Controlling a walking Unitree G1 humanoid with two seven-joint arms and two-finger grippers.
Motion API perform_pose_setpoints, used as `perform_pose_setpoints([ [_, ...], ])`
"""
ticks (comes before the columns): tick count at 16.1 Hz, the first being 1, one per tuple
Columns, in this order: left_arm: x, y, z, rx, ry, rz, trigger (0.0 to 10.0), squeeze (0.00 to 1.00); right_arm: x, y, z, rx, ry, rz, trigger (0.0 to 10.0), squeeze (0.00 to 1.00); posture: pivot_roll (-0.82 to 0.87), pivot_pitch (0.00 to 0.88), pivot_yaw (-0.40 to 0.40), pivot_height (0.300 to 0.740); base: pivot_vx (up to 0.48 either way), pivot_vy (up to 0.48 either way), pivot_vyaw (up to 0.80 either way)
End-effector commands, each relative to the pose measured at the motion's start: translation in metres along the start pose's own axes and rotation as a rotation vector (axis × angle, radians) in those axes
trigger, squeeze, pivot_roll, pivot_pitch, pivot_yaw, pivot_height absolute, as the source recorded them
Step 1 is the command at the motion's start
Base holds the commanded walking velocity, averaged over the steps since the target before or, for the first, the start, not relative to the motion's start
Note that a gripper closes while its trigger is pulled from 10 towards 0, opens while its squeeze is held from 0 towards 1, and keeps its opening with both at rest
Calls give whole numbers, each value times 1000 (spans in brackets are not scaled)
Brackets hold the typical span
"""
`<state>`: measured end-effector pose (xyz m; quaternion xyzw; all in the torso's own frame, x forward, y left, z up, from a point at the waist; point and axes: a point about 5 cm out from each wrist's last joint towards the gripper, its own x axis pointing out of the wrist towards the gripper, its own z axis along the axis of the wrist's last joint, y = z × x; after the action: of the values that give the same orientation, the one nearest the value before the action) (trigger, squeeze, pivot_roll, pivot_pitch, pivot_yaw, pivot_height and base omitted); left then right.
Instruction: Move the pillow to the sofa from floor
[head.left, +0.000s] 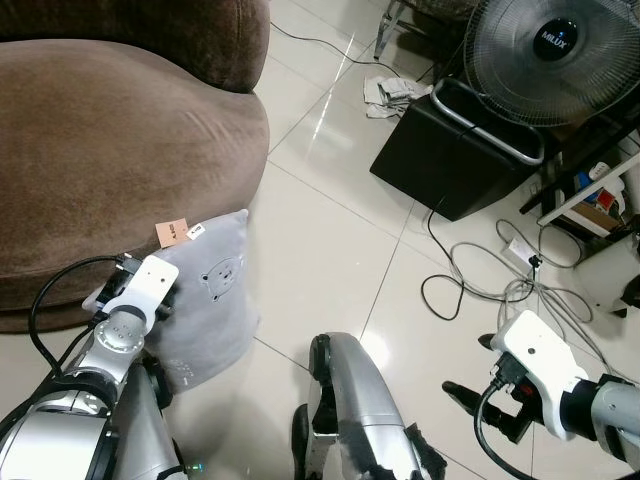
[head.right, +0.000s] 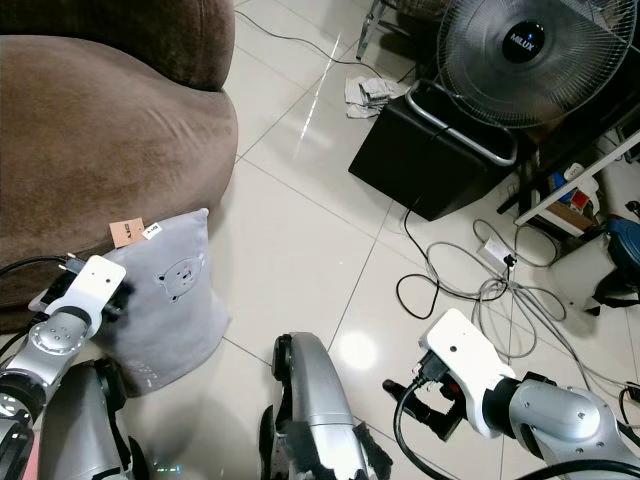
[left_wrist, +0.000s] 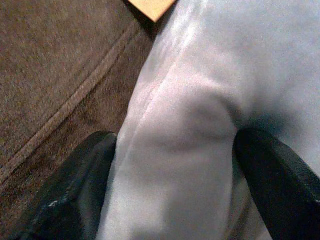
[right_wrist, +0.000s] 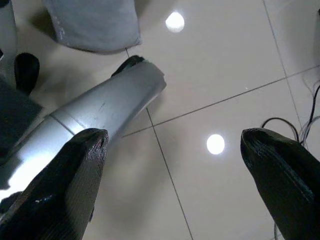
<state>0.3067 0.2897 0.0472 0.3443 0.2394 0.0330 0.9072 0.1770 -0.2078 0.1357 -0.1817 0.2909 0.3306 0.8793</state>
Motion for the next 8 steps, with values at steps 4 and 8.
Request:
perform_pose_setpoints([
  [4,-4,-8,-16,54,60,-38,0,0,-2,-3,-1,7,9,-24,10000,0,-292,150,-324,534,0,0,0],
  [8,-3,-7,-13,62,45,-44,0,0,1,1,2,40,-33,-8,10000,0,-287,145,-313,534,0,0,0],
])
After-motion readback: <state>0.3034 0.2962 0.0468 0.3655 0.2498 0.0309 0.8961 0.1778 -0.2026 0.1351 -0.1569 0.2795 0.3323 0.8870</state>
